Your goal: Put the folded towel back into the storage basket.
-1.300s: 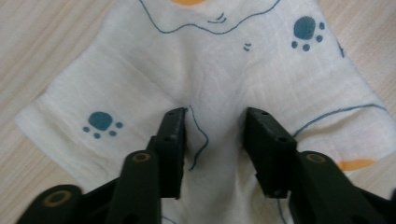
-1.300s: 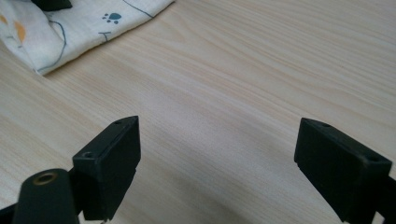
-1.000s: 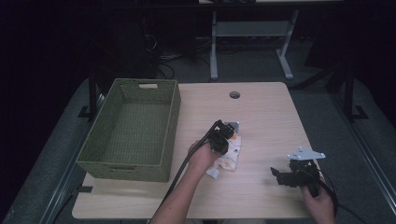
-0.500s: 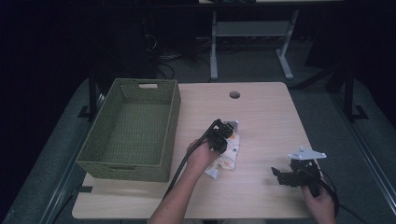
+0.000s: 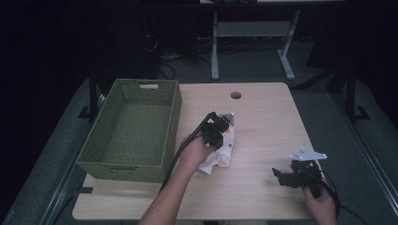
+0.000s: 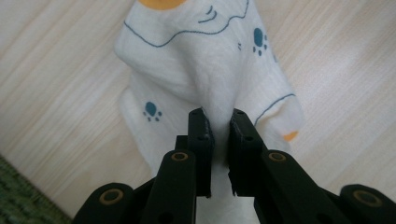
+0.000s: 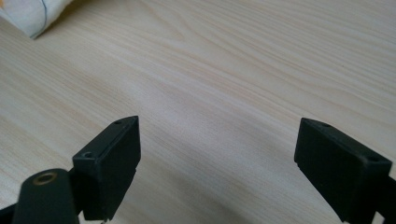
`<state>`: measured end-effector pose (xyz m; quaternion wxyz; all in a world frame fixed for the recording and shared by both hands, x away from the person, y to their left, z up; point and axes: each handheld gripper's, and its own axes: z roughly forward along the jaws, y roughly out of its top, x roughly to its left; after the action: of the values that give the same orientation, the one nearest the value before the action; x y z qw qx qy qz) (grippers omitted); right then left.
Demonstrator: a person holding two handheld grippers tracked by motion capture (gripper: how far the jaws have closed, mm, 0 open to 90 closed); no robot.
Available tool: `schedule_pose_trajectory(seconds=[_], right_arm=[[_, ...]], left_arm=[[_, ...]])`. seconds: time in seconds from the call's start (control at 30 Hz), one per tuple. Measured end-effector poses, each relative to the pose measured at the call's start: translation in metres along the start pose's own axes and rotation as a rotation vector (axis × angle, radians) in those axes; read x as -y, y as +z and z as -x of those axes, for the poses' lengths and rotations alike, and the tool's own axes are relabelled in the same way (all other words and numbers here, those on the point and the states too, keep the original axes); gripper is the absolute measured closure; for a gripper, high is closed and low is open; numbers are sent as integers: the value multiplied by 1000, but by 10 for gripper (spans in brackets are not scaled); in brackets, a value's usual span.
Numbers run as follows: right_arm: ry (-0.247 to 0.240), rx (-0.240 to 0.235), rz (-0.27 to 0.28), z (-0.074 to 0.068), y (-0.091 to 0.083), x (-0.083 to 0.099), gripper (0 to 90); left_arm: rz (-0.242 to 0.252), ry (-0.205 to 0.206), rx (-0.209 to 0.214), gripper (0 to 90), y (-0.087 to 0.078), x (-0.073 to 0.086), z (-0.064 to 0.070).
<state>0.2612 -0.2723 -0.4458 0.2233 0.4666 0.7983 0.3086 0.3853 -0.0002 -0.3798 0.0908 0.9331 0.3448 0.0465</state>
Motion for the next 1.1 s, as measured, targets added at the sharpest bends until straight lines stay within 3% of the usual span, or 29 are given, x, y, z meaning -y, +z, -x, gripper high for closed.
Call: schedule_pose_trajectory(seconds=[0.43, 1.1], right_arm=[[-4, 4, -2, -1, 0, 0, 143], [5, 6, -3, 1, 1, 0, 144]], left_arm=[[14, 8, 2, 812, -36, 3, 0], [19, 4, -21, 813, -76, 6, -9]])
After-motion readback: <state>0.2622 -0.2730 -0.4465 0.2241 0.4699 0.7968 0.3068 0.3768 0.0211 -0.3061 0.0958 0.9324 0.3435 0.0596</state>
